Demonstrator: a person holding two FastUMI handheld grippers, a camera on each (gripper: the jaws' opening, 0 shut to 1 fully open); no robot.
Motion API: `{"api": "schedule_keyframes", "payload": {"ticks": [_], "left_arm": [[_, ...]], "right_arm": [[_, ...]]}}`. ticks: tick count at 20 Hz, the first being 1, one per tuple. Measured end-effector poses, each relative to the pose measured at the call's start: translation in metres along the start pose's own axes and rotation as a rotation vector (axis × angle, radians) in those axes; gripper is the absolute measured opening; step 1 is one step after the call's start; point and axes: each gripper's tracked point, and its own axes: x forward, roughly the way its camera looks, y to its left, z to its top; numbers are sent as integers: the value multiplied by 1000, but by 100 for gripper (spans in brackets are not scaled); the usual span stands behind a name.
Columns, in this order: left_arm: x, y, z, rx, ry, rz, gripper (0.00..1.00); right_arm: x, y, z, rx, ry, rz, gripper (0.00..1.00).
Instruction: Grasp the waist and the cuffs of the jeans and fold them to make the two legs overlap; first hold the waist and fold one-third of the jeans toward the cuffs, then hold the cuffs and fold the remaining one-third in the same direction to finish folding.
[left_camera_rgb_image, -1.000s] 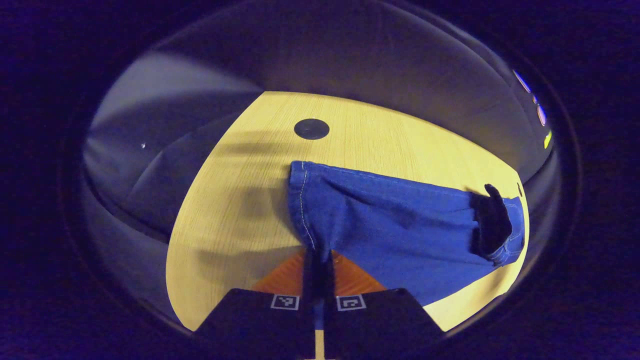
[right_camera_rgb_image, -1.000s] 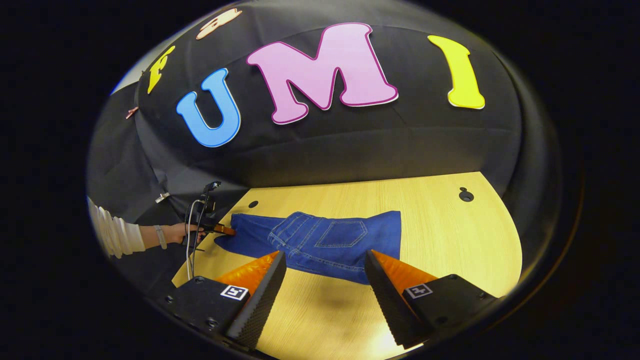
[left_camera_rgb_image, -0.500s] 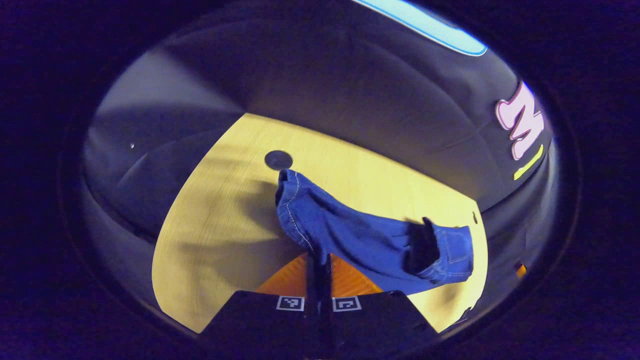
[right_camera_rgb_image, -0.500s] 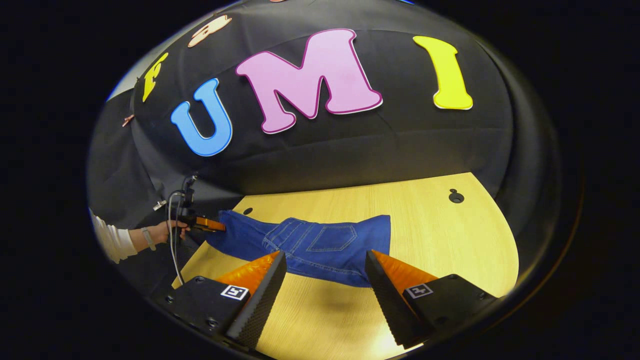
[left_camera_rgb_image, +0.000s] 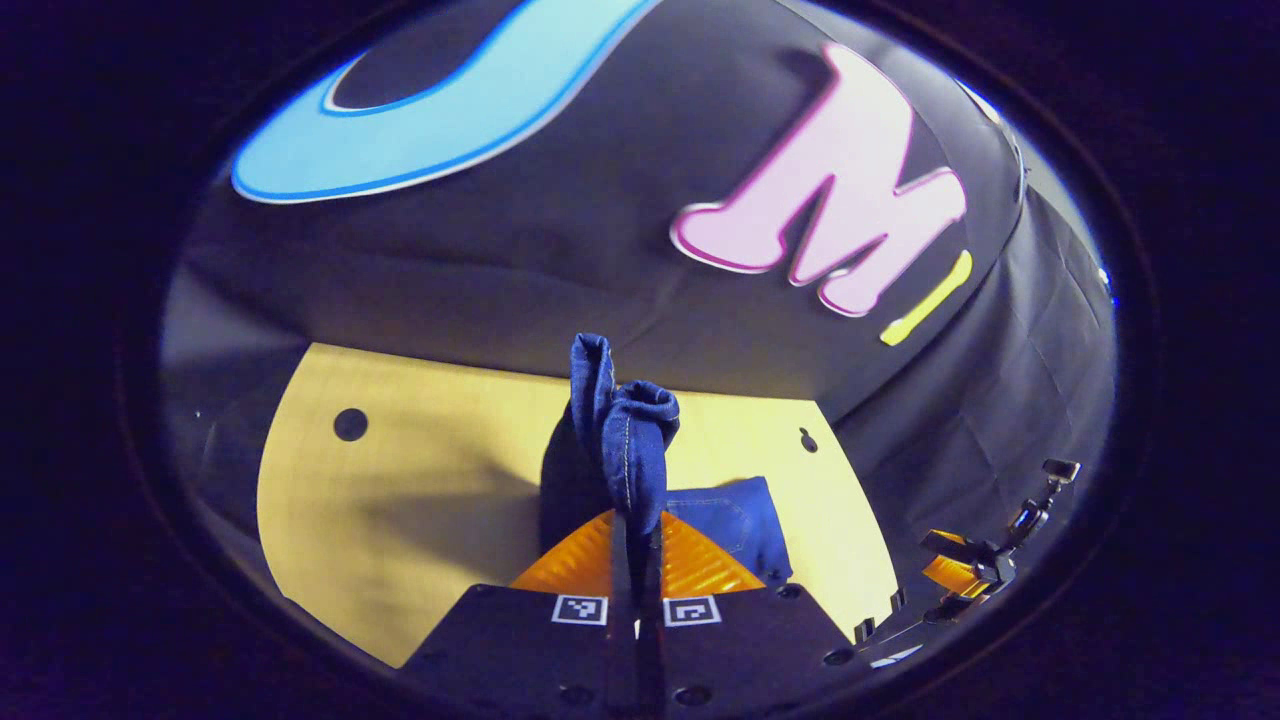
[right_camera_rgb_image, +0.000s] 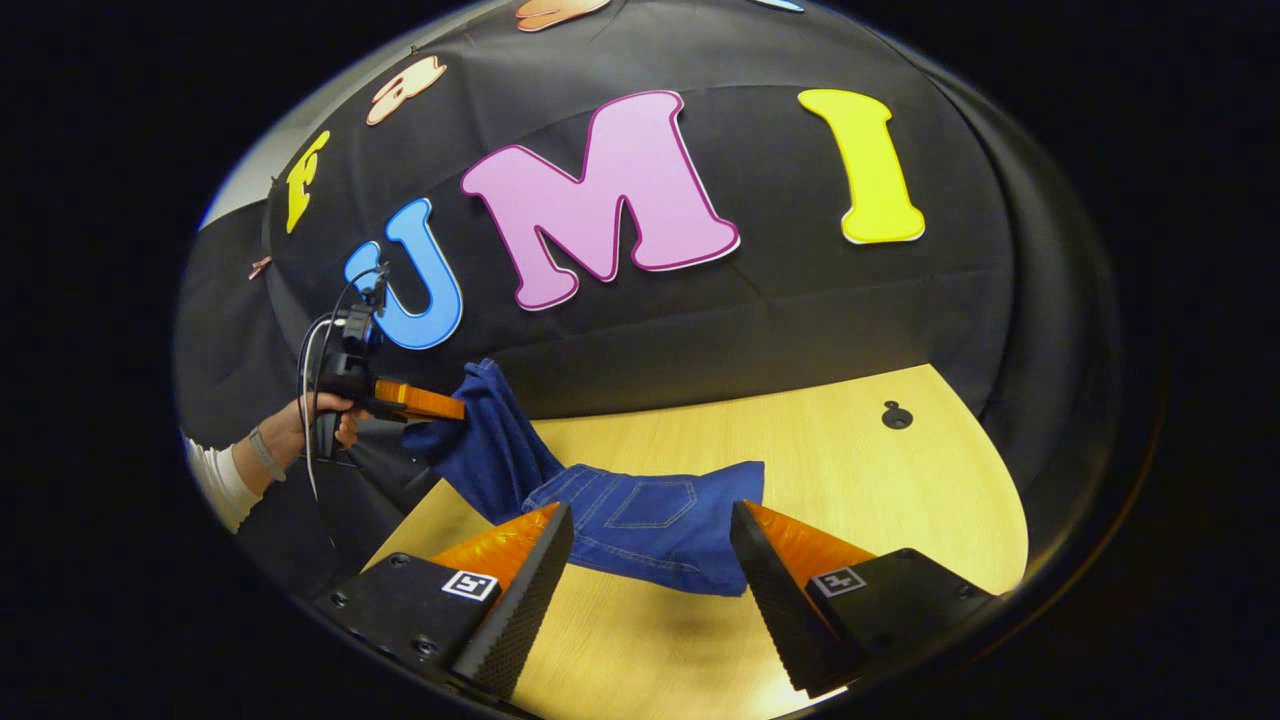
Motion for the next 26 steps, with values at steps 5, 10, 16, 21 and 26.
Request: {"api": "schedule_keyframes", "payload": {"ticks": [5, 10, 16, 21, 26], "left_arm": [[108, -119, -63, 43, 180, -6, 6], [205, -126, -131, 115, 290, 106, 6], [239, -126, -179, 157, 324, 156, 16], [225, -185, -154, 165, 172, 13, 98], [156, -233, -114, 192, -42, -103, 97]], "right_arm": [[-16, -35, -2, 23, -7, -32, 97], [-21, -62, -5, 31, -4, -31, 97], [-17, -89, -15, -12, 38, 1, 97], [-14, -97, -17, -20, 49, 45, 97], [-27, -98, -10, -69, 16, 36, 97]]}}
